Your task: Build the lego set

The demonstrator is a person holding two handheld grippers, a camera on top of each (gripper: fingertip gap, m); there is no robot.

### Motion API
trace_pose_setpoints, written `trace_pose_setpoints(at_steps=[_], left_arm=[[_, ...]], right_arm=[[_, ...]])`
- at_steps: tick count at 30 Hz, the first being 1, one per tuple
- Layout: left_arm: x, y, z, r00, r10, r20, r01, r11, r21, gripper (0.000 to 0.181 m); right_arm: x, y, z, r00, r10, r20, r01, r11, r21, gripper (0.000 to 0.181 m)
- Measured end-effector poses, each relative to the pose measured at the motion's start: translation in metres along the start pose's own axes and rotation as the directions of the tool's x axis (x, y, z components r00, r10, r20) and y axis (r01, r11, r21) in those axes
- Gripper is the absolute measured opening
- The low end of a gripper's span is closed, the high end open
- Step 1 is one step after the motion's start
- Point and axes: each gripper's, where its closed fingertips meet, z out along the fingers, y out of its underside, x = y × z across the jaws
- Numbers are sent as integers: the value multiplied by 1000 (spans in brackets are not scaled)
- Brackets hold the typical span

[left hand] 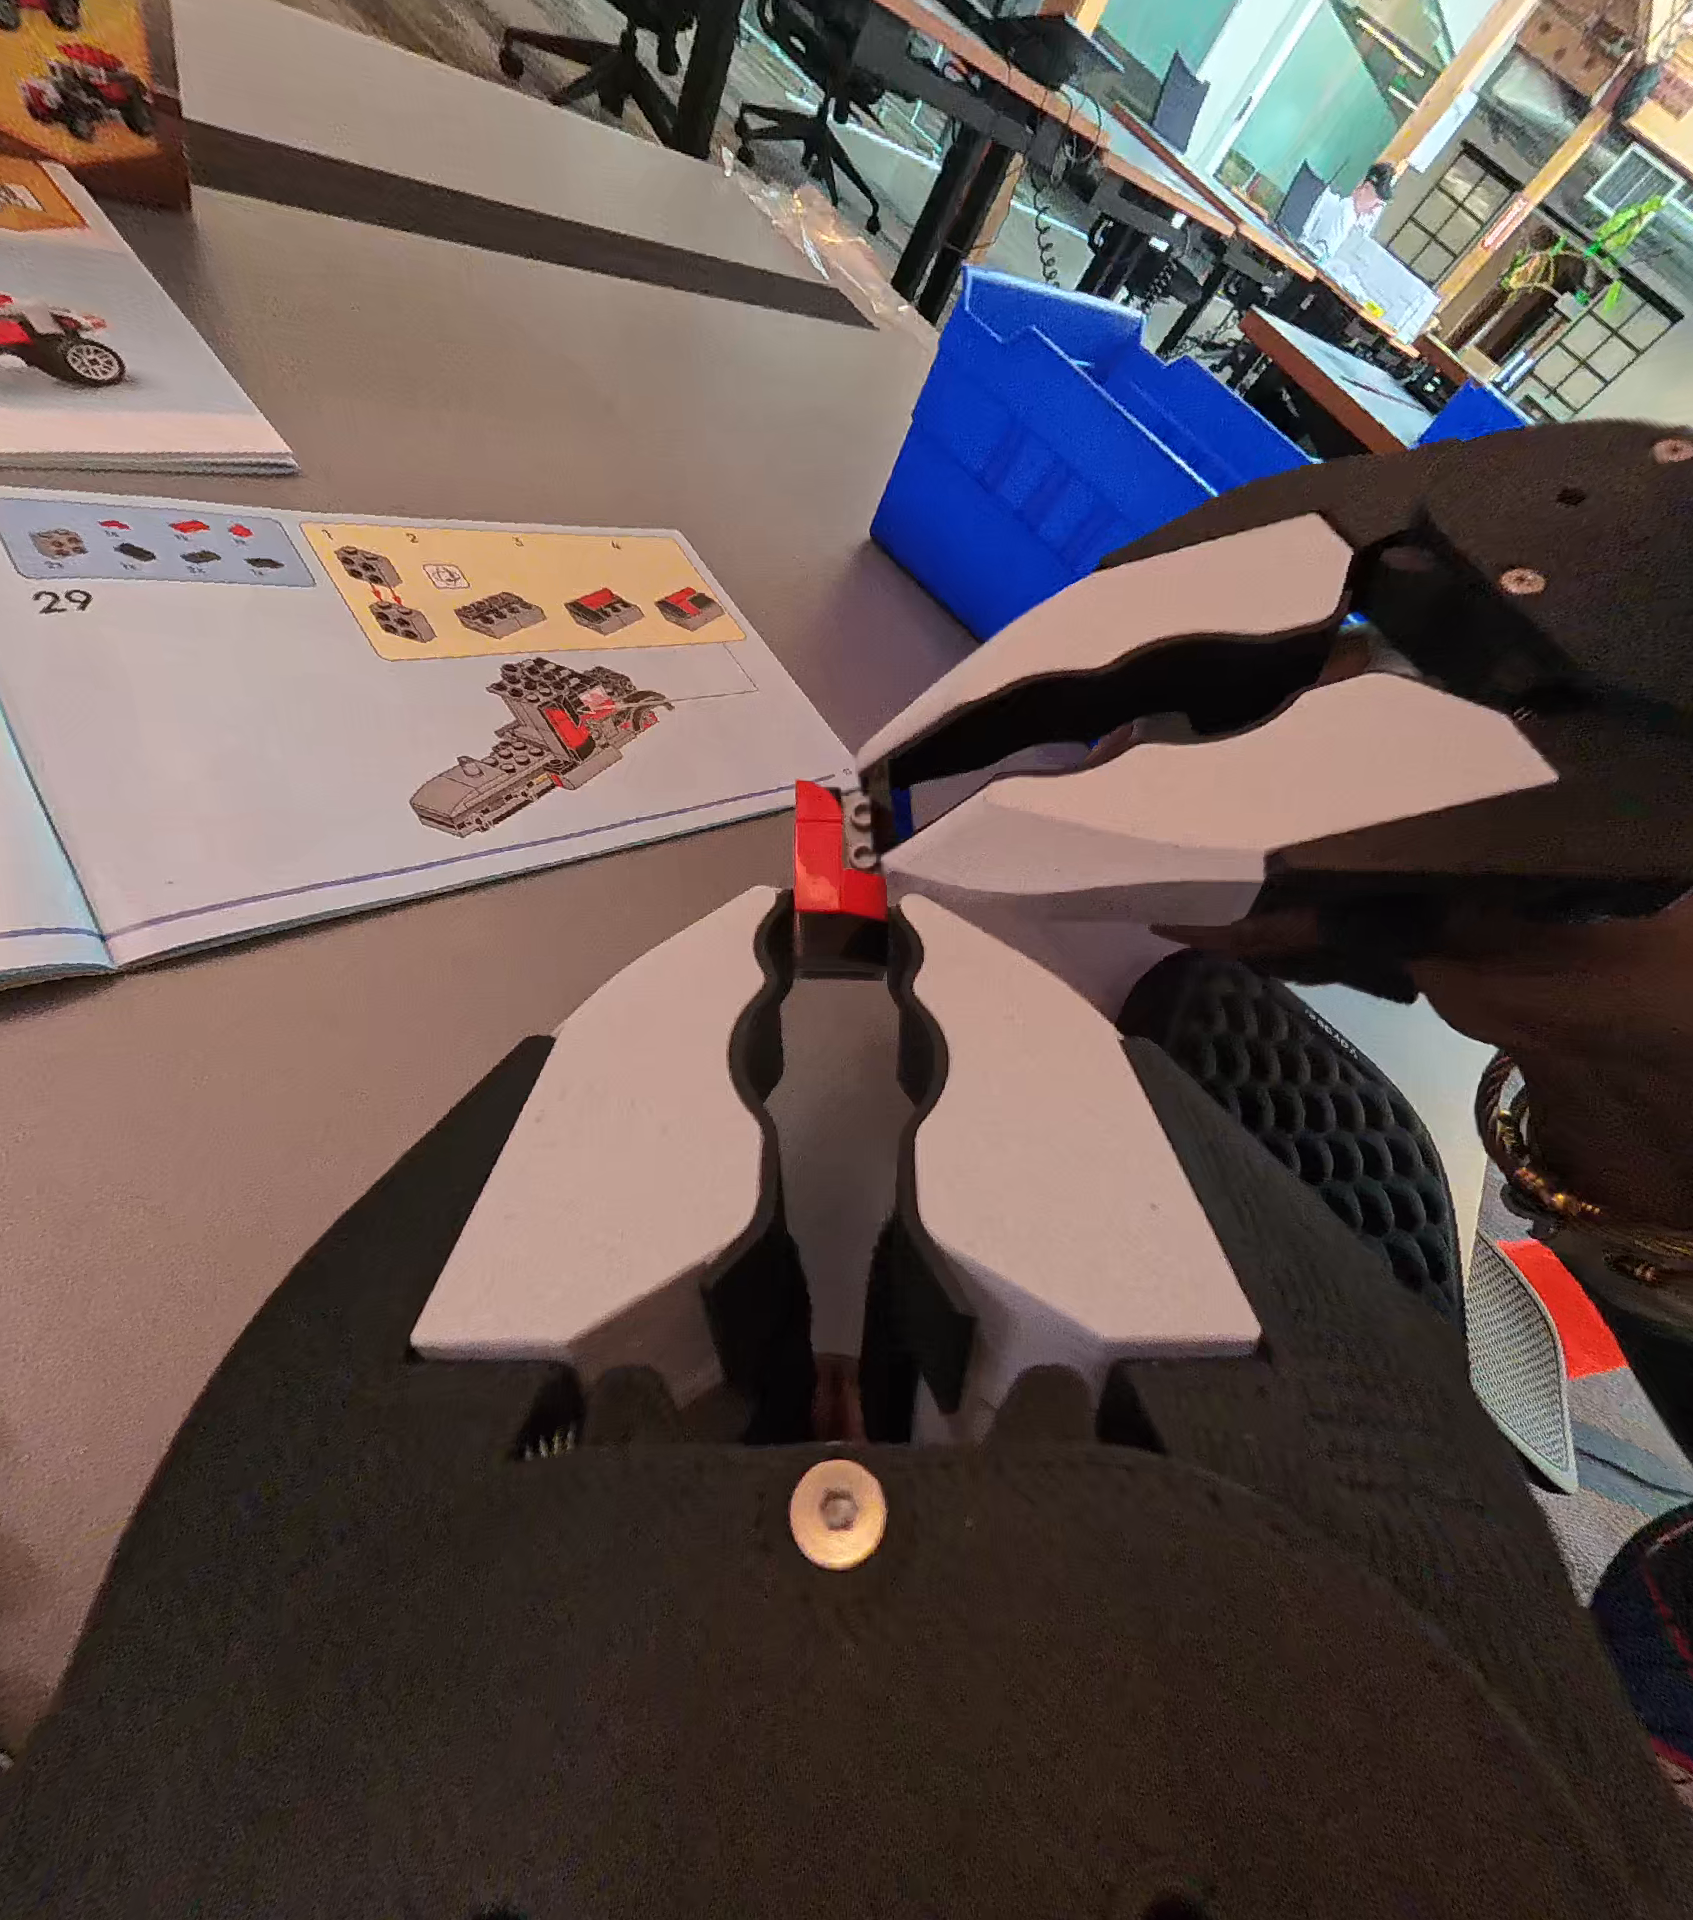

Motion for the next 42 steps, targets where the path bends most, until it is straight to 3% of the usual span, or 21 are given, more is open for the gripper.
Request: trace_pose_setpoints(at_steps=[18, 38, 42], left_arm=[[1, 2, -4, 1000, -1, -22, 2, 999, 32, 17], [4, 1, -4, 999, 22, -25, -21, 999, 40, 17], [4, -1, -7, 999, 29, -31, -28, 998, 49, 17]], right_arm=[[-4, -3, 3, 994, -101, -36, 96, 988, -117, 17], [-5, -3, 1, 999, -50, 0, 50, 993, -110, 17], [-2, -7, -7, 995, 47, 84, -44, 998, -39, 27]])
